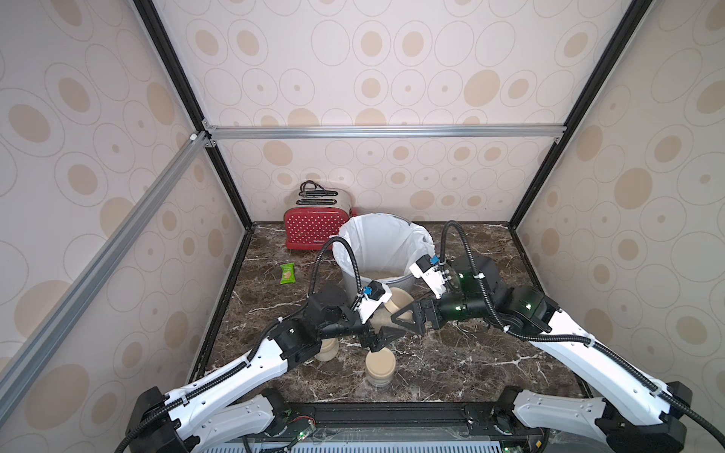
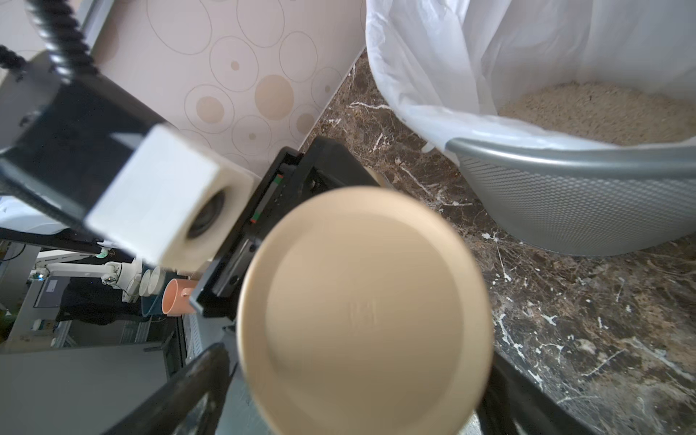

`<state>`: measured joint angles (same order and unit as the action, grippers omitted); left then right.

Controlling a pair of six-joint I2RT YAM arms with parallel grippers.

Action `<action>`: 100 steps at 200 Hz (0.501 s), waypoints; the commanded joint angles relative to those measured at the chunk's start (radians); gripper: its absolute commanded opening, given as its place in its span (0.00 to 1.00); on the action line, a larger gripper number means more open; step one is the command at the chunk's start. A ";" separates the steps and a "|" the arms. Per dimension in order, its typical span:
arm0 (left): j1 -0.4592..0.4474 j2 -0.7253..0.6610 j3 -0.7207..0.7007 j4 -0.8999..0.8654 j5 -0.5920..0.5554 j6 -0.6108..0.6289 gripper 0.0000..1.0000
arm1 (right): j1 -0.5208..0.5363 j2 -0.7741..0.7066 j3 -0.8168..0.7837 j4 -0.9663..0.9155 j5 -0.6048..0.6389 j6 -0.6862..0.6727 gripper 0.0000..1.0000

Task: Empty moldy rice from jars
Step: Pick up the jar from the center of the board, then unscrew the lid from the jar.

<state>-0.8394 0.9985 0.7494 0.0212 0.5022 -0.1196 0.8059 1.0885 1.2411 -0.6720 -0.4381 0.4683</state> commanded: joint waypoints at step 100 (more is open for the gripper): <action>-0.032 -0.006 0.158 0.028 0.006 0.008 0.34 | 0.010 -0.117 -0.068 0.186 0.112 0.048 1.00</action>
<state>-0.8593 0.9997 0.7872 -0.0204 0.4763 -0.1444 0.8078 0.9848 1.1400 -0.5182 -0.3382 0.5343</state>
